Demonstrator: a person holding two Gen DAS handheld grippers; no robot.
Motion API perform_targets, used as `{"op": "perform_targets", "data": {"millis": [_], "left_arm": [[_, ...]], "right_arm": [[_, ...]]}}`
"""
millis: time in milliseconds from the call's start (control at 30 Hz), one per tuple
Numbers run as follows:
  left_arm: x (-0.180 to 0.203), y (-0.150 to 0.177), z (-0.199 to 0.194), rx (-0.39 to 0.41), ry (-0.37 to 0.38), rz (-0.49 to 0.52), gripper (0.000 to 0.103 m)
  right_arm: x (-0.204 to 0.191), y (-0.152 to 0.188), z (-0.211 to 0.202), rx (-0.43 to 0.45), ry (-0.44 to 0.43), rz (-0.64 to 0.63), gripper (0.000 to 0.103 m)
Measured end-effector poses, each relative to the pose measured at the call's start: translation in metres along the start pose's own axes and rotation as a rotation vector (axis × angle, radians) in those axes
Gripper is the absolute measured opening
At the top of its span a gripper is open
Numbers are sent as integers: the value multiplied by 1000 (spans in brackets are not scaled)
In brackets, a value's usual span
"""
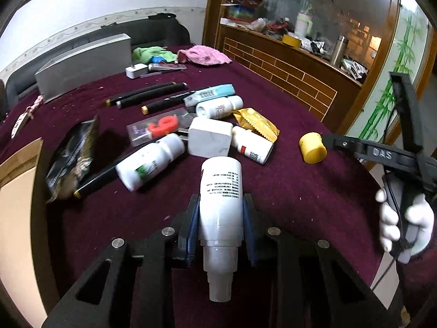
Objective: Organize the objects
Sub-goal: 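Grasp the yellow round container with the right gripper while the left holds the white spray bottle, then carry the yellow container and white spray bottle over to the cardboard tray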
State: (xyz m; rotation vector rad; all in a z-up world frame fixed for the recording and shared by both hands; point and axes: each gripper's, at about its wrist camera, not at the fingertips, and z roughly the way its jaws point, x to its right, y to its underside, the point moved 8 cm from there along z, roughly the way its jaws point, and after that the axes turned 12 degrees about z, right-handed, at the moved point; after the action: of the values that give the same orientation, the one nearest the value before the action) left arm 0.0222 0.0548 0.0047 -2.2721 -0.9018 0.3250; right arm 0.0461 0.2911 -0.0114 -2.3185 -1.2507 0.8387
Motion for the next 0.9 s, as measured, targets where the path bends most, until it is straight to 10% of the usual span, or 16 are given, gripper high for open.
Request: {"op": "perform_targets", "data": {"millis": [333,600,900], "left_arm": [[0,17,-2,-11,-10,-52,25],[-3,22,-10,11,-39,-39,25],[-7,24,-47,78,-40,-80,25]], "right_arm": [[-7,4,22,-51,30,-12,95],[-9,9,39,-99,50,-1,38],[-27,17,7,-102,-22,-12,38]]}}
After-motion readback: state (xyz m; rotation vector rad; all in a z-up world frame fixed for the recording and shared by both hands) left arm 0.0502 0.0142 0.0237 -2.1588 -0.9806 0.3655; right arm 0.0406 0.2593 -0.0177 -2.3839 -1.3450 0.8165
